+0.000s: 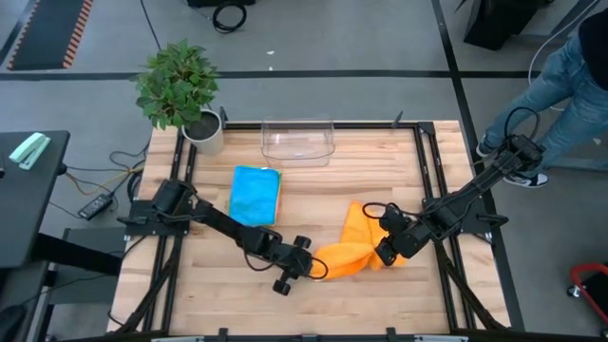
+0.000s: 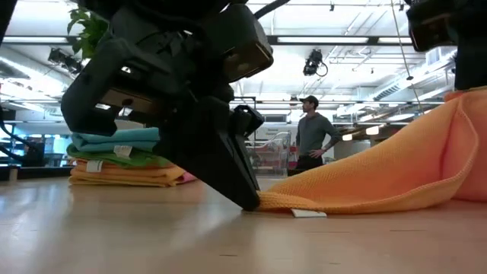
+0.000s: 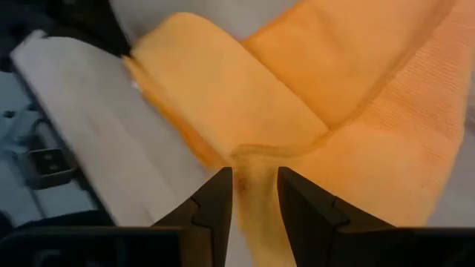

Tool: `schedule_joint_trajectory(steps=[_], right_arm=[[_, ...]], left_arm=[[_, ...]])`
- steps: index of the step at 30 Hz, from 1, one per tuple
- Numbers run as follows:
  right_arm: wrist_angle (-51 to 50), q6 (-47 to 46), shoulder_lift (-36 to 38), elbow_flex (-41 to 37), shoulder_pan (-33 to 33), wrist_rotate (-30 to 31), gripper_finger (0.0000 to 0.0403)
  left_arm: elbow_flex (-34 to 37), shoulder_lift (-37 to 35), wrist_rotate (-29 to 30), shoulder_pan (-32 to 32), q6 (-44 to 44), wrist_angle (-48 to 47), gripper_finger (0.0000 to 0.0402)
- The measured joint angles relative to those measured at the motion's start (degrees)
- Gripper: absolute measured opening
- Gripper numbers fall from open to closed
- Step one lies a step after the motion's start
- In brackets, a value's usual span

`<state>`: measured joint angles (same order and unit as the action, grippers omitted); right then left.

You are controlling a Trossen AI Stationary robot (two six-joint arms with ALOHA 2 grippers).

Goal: Fold microfiber towels
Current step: Fold the orange microfiber cloth

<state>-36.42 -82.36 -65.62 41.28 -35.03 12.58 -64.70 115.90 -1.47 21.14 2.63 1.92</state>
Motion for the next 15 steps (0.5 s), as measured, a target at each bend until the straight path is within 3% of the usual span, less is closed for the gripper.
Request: schedule_joint_trajectory(steps=[7,15], right_arm=[[0.45,-0.49,1.90,0.96,0.00,1.01,0.0117],[1.73,1.57,-3.15,0.96,0.02,0.98,0.0117]], left_arm=[[-1.38,-0.09,-0.20,1.86,0.98,-3.57,0.0013],[-1.38,-0.09,-0.80,1.89,-0.79,-3.50,0.0011]])
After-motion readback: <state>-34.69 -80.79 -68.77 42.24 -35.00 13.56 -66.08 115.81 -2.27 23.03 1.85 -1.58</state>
